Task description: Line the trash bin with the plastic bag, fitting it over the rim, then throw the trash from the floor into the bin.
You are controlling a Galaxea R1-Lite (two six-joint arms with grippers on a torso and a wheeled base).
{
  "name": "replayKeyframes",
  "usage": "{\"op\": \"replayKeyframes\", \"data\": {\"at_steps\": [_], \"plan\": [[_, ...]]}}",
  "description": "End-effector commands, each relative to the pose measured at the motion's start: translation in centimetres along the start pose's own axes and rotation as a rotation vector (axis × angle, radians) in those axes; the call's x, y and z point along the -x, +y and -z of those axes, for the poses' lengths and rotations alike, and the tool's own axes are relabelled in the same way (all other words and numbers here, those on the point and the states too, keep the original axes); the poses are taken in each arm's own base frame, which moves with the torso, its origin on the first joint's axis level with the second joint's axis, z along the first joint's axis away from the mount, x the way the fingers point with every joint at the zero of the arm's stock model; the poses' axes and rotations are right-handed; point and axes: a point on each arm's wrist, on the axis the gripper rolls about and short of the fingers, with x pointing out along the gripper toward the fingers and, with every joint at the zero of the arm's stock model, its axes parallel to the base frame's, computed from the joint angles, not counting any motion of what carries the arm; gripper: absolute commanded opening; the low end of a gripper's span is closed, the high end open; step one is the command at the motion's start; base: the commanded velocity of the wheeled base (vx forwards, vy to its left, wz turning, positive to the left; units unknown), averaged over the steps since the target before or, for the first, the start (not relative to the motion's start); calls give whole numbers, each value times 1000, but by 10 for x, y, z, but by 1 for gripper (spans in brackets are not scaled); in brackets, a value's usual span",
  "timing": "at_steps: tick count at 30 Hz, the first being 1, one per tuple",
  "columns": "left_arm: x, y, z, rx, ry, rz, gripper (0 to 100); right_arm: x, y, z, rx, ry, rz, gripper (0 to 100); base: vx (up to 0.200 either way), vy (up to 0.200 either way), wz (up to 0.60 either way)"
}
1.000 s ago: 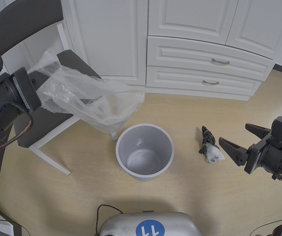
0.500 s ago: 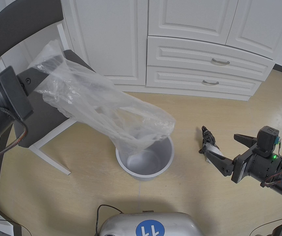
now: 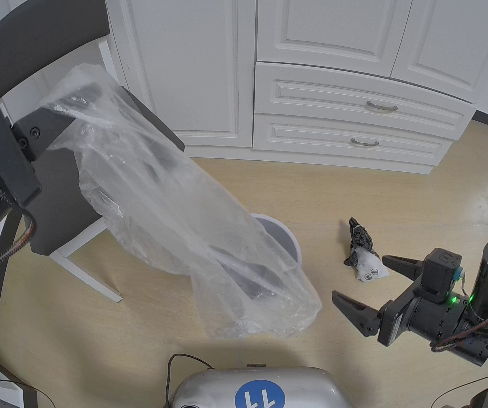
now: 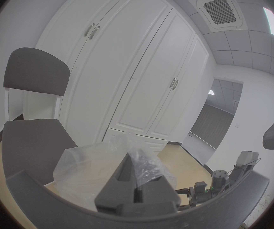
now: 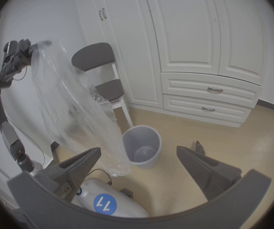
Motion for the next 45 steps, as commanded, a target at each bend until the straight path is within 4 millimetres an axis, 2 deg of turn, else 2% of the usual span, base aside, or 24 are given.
{"op": "replayKeyframes", "data": {"at_steps": [1, 6, 12, 14, 15, 16, 19, 21, 24, 27, 34, 45], "plan": [[-3, -1, 2, 1, 9, 0, 0, 2, 9, 12, 30, 46, -48, 100, 0, 0, 0], [-5, -1, 4, -1, 15, -1, 0, 10, 16, 19, 46, 65, -142, 100, 0, 0, 0], [-2, -1, 1, 0, 4, 0, 0, 5, 24, 28, 57, 112, -194, 100, 0, 0, 0], [2, 0, -3, 3, -14, 1, 0, -7, 32, 23, 35, 82, -204, 100, 0, 0, 0], [2, 0, -3, 3, -14, 1, 0, -7, 32, 23, 35, 82, -204, 100, 0, 0, 0], [6, 0, -7, 6, -29, 1, 0, -24, 42, 13, 6, 32, -203, 100, 0, 0, 0], [9, 1, -10, -20, -44, -21, 0, -48, 57, -9, -144, -61, -216, 100, 0, 0, 0], [11, 2, -12, -35, -56, -36, 0, -53, 63, -17, -246, -73, -230, 100, 0, 0, 0], [19, 4, -18, -51, -85, -42, 0, -61, 68, -15, -333, -41, -201, 100, 0, 0, 0], [26, 4, -23, -61, -108, -39, 0, -63, 73, -17, -352, -59, -152, 100, 0, 0, 0], [39, 6, -33, -77, -152, -37, 0, -49, 102, -7, -333, -22, -239, 100, 0, 0, 0], [39, 6, -33, -78, -152, -37, 0, -49, 103, 0, -312, -11, -219, 100, 0, 0, 0]]}}
